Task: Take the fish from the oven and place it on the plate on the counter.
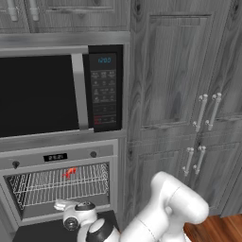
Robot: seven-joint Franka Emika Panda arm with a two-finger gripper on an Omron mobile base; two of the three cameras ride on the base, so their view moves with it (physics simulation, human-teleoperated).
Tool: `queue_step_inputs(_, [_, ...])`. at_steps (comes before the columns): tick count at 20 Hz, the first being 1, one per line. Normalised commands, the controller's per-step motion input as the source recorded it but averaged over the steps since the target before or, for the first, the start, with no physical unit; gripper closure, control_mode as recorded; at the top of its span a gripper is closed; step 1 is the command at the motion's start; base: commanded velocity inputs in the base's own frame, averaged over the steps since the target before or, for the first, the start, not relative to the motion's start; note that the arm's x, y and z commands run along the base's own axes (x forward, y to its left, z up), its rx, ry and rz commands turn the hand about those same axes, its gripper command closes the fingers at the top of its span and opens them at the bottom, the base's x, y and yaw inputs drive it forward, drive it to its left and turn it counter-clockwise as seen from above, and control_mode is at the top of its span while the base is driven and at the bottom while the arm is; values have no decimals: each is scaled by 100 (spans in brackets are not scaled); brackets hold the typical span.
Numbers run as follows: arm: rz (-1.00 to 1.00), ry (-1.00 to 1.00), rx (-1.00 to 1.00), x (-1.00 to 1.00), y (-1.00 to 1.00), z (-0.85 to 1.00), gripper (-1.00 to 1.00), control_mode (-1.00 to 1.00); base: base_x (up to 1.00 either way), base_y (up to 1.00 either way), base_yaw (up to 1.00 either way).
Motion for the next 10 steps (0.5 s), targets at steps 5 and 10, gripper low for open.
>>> queue_step_inputs(5, [0, -4, -4, -3, 21, -95, -100, -100, 0, 0, 0])
queue_step_inputs(10, [0, -17, -1, 0, 22, -82, -100, -100, 0, 0, 0])
